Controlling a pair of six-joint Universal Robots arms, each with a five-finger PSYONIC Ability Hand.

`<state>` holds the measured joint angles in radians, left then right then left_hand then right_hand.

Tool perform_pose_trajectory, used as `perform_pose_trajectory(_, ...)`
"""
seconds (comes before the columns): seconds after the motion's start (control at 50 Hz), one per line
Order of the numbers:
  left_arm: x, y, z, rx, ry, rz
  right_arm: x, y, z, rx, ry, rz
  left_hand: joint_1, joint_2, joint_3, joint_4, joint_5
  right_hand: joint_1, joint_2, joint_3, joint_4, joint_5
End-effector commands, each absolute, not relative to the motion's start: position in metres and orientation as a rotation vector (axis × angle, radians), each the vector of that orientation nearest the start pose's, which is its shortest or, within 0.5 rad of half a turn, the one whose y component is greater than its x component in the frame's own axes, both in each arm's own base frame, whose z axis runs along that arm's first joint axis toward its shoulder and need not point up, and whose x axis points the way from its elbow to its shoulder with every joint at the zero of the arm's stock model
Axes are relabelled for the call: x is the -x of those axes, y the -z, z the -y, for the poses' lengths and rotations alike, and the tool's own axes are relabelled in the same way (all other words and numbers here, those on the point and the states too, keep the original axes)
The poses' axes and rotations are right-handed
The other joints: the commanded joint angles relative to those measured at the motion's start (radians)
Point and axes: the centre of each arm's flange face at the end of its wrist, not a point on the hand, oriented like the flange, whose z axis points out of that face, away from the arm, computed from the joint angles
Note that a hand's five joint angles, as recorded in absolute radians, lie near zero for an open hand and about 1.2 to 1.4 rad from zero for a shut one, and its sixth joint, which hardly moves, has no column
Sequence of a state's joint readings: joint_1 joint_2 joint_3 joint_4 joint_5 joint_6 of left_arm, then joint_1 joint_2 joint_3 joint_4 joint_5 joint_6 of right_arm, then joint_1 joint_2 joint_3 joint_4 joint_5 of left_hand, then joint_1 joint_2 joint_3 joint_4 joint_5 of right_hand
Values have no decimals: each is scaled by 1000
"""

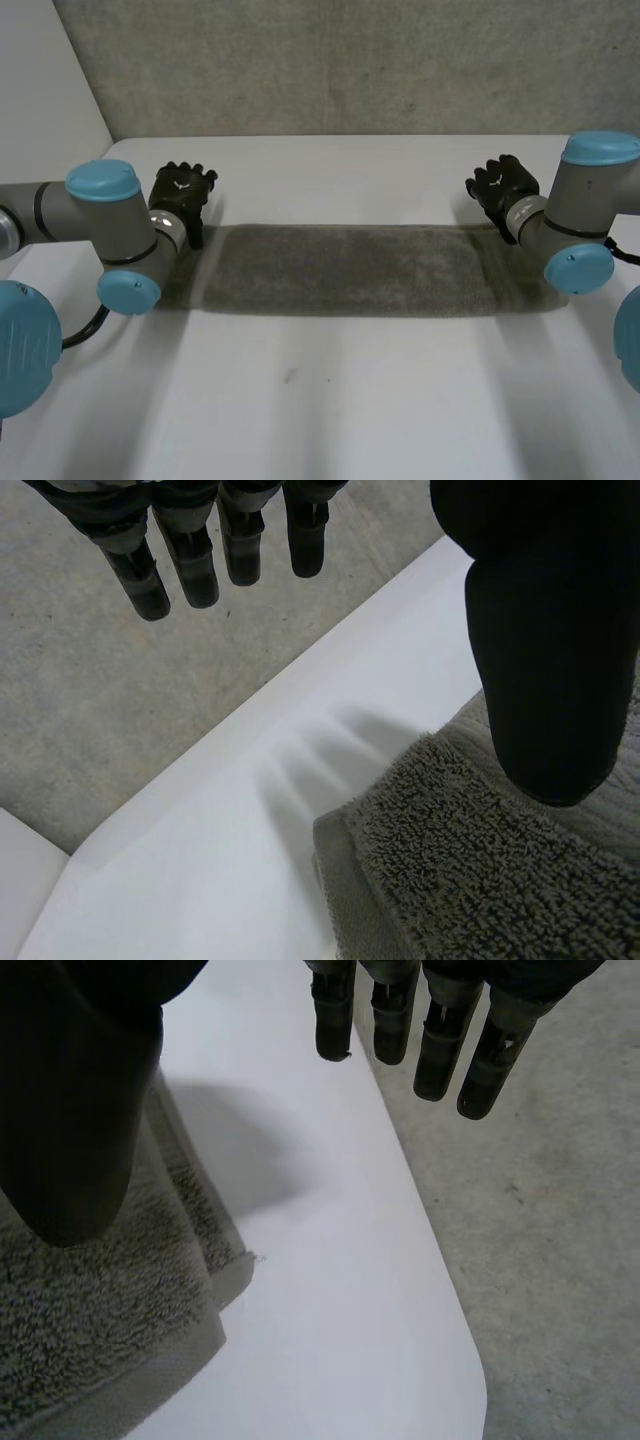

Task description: Fold the towel.

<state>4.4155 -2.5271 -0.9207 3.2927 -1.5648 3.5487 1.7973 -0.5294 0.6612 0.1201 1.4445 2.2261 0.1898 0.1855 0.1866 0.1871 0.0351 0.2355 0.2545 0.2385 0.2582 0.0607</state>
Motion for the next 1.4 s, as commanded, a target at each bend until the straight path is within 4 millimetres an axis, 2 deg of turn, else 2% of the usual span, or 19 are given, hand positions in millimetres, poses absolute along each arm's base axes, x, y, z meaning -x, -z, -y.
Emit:
perform_pose_trajectory(0.02,265,-151,407,-751,2001,-2202,-247,-175,431,1378,2090,-2254,-15,-11,-12,-13,-35,-61,-80,-64,-84,-61)
perform_pose_trajectory(0.12,256,-174,382,-716,2006,-2245,-240,-201,399,1350,2082,-2191,-15,-11,-12,-13,-35,-61,-80,-64,-84,-61)
perform_pose_trajectory(0.16,249,-190,362,-695,2028,-2255,-238,-204,388,1352,2074,-2188,-15,-11,-12,-13,-35,-61,-80,-64,-84,-61)
perform_pose_trajectory(0.24,240,-204,346,-656,2066,-2243,-233,-208,367,1339,2053,-2194,-15,-11,-12,-13,-35,-61,-80,-64,-84,-61)
perform_pose_trajectory(0.28,233,-212,329,-634,2091,-2230,-220,-204,353,1326,2011,-2246,-15,-11,-12,-13,-35,-61,-80,-64,-84,-61)
perform_pose_trajectory(0.34,229,-212,321,-628,2098,-2225,-210,-200,348,1310,1979,-2289,-15,-11,-12,-13,-35,-61,-80,-64,-84,-61)
perform_pose_trajectory(0.52,218,-190,282,-721,2068,-2301,-186,-161,318,1289,1731,-2386,-15,-11,-12,-13,-35,-61,-80,-64,-84,-61)
perform_pose_trajectory(0.7,215,-181,275,-744,2049,-2335,-174,-133,330,1277,1740,-2373,-15,-11,-12,-13,-35,134,115,131,111,134)
perform_pose_trajectory(0.88,216,-182,276,-733,2076,-2309,-174,-123,343,1280,1796,-2353,-15,-11,-12,-13,-35,428,409,425,405,428)
perform_pose_trajectory(0.94,216,-184,276,-731,2083,-2302,-172,-116,347,1279,1794,-2361,-15,-11,-12,-13,-35,572,553,569,549,572)
perform_pose_trajectory(0.98,216,-185,276,-731,2087,-2299,-170,-112,352,1301,1790,-2370,-15,-11,-12,-13,-35,1157,1138,1154,1135,1158)
perform_pose_trajectory(1.04,216,-184,276,-731,2085,-2301,-166,-112,355,1307,1803,-2386,-15,-11,-12,-13,-35,1161,1142,1158,1138,1161)
perform_pose_trajectory(1.08,216,-185,276,-729,2085,-2300,-159,-114,359,1309,1828,-2415,-15,-11,-12,-13,-35,1161,1142,1158,1138,1161)
perform_pose_trajectory(1.16,215,-185,274,-731,2085,-2301,-118,-121,378,1325,1891,-2572,-15,-11,-12,-13,-35,1161,1142,1158,1138,1161)
perform_pose_trajectory(1.18,215,-186,273,-732,2088,-2299,-118,-121,378,1325,1891,-2572,-15,-11,-12,-13,-35,1161,1142,1158,1138,1161)
perform_pose_trajectory(1.22,215,-186,273,-731,2093,-2294,-84,-126,392,1358,1920,-2669,-15,-11,-12,-13,-35,1161,1142,1158,1138,1161)
perform_pose_trajectory(1.24,215,-187,273,-728,2098,-2289,-84,-126,392,1359,1920,-2670,-15,-11,-12,-13,-35,1161,1142,1158,1138,1161)
perform_pose_trajectory(1.28,214,-187,273,-728,2100,-2288,-56,-135,402,1410,1943,-2737,-15,-11,-12,-13,-35,1161,1142,1158,1138,1161)
perform_pose_trajectory(1.4,211,-188,275,-711,2098,-2283,-62,-155,408,1429,1973,-2705,-15,-11,-12,-13,-35,1161,1142,1158,1138,1161)
